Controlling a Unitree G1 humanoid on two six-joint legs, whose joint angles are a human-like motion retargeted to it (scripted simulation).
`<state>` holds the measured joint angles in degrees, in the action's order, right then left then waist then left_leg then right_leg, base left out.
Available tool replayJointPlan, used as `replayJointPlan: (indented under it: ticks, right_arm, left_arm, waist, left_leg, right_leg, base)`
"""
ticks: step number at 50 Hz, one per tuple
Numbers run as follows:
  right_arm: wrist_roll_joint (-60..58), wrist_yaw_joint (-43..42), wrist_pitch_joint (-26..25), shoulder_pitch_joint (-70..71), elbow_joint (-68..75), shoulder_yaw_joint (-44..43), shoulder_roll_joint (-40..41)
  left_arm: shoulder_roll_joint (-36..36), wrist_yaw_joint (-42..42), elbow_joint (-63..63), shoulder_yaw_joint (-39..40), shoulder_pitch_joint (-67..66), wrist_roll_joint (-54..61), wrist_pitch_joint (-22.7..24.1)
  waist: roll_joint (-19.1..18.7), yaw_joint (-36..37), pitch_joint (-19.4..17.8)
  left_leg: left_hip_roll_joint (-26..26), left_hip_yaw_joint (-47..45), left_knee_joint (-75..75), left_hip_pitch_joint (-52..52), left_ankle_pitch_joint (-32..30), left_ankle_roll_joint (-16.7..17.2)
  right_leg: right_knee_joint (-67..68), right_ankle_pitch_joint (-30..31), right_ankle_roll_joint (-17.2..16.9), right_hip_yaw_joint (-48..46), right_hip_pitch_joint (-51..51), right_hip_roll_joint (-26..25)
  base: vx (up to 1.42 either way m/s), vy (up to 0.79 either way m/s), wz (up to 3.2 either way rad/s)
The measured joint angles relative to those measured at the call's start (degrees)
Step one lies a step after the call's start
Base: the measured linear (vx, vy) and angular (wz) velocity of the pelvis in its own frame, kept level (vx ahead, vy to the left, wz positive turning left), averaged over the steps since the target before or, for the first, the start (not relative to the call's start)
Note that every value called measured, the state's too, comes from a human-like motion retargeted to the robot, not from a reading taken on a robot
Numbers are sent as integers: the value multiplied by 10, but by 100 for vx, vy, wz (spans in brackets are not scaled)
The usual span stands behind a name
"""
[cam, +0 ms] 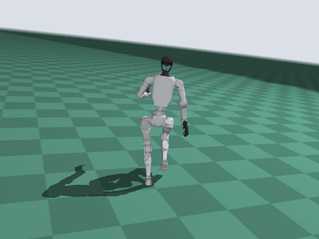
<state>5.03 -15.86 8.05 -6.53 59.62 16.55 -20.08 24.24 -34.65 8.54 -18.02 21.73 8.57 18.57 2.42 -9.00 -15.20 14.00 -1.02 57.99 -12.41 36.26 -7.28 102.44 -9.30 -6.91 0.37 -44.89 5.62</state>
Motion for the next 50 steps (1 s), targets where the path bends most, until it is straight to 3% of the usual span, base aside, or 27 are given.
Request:
replayJointPlan:
  ticks: [5, 7, 10, 12, 15, 18, 20, 24, 28, 30, 33, 37, 41, 44, 47, 50]
  right_arm:
    - [36, -27, 34, 63, -130, 33, 7]
    - [40, -42, 48, 106, -225, 47, 2]
    - [31, -78, 73, 200, -400, 41, -31]
    - [8, -114, 84, 285, -493, 21, -60]
    - [-23, -163, 80, 395, -585, -12, -104]
    - [-21, -154, 68, 364, -586, -19, -110]
    - [-20, -122, 60, 294, -531, -5, -97]
    - [-61, -51, 31, 169, -301, 49, -43]
    - [-95, -9, -8, 93, -57, 76, 5]
    - [-107, -3, -25, 54, 23, 68, 17]
    - [-104, 0, -25, 11, 71, 46, 21]
    - [-66, 0, -9, -28, 46, 35, 24]
    - [-36, -11, 7, -5, -37, 40, 23]
    - [-45, -36, 21, 68, -130, 50, 2]
    - [-65, -77, 34, 182, -253, 41, -40]
    - [-75, -114, 41, 281, -399, 10, -84]
  left_arm:
    - [-56, 54, 150, -49, -144, 26, -10]
    - [-79, 77, 231, -59, -201, 24, -29]
    - [-97, 105, 337, -46, -263, 25, -56]
    - [-96, 109, 375, -31, -296, 25, -65]
    - [-84, 100, 377, 2, -324, 18, -59]
    - [-76, 103, 310, 26, -344, 19, -47]
    - [-77, 109, 262, 23, -347, 25, -43]
    - [-94, 108, 192, -21, -298, 46, -30]
    - [-94, 77, 124, -56, -183, 52, -7]
    - [-81, 46, 91, -51, -104, 37, 2]
    - [-62, -7, 50, -26, 7, 23, 2]
    - [-69, -13, 23, -20, 3, 22, 19]
    - [-83, 38, 58, -56, -83, 19, 15]
    - [-86, 75, 116, -74, -154, 18, -8]
    - [-82, 90, 185, -71, -213, 5, -33]
    - [-66, 101, 210, -47, -263, -28, -40]
  waist:
    - [-12, 16, 34]
    - [-27, 35, 40]
    - [-40, 65, 41]
    - [-38, 82, 33]
    - [-33, 104, 9]
    - [-22, 119, 16]
    - [-14, 125, 30]
    - [0, 105, 45]
    - [24, 55, 40]
    - [29, 31, 30]
    - [24, 9, 18]
    - [3, -9, 35]
    - [-23, 8, 48]
    - [-41, 38, 41]
    - [-45, 70, 16]
    - [-37, 104, -2]
  left_leg:
    - [-55, -19, 90, -49, -181, 78]
    - [-103, -33, 205, -95, -213, 83]
    - [-183, -47, 380, -164, -207, 59]
    - [-225, -46, 476, -213, -181, 32]
    - [-256, -33, 551, -295, -157, 2]
    - [-240, -47, 498, -325, -174, 12]
    - [-218, -65, 423, -306, -178, 24]
    - [-138, -84, 230, -213, -161, 52]
    - [-53, -70, 124, -121, -79, 33]
    - [-29, -60, 115, -92, 1, 4]
    - [-15, -44, 73, -57, 36, -7]
    - [-28, -22, 18, -16, -84, 53]
    - [-83, -19, 133, -35, -219, 105]
    - [-144, -27, 304, -69, -260, 103]
    - [-200, -30, 461, -127, -253, 76]
    - [-231, -27, 531, -211, -234, 47]
  right_leg:
    - [-190, -9, -1, -25, 84, -50]
    - [-250, -39, 4, -32, 125, -87]
    - [-315, -129, 33, -26, 185, -136]
    - [-328, -229, 72, -15, 210, -153]
    - [-342, -317, 104, 1, 234, -168]
    - [-377, -286, 84, 7, 253, -150]
    - [-385, -204, 47, 3, 262, -131]
    - [-306, -101, -4, -7, 248, -84]
    - [-130, -92, -5, -19, 203, -10]
    - [-30, -101, 5, -17, 161, 17]
    - [31, -108, 28, -6, 82, 24]
    - [-89, -104, 37, -26, 44, -2]
    - [-259, -111, 32, -45, 90, -69]
    - [-298, -196, 76, -50, 138, -113]
    - [-297, -300, 127, -37, 171, -141]
    - [-324, -328, 135, -21, 200, -147]
  base:
    - [10, -8, -34]
    - [4, -7, -62]
    - [6, -7, -68]
    - [8, -8, -60]
    - [12, -6, -30]
    - [20, 4, -3]
    - [22, 12, -2]
    - [17, 13, 13]
    - [11, 9, 29]
    - [8, 8, 6]
    - [7, 7, -17]
    - [9, -2, -20]
    - [2, -7, -24]
    - [1, -5, -57]
    - [3, -7, -63]
    - [6, -6, -39]
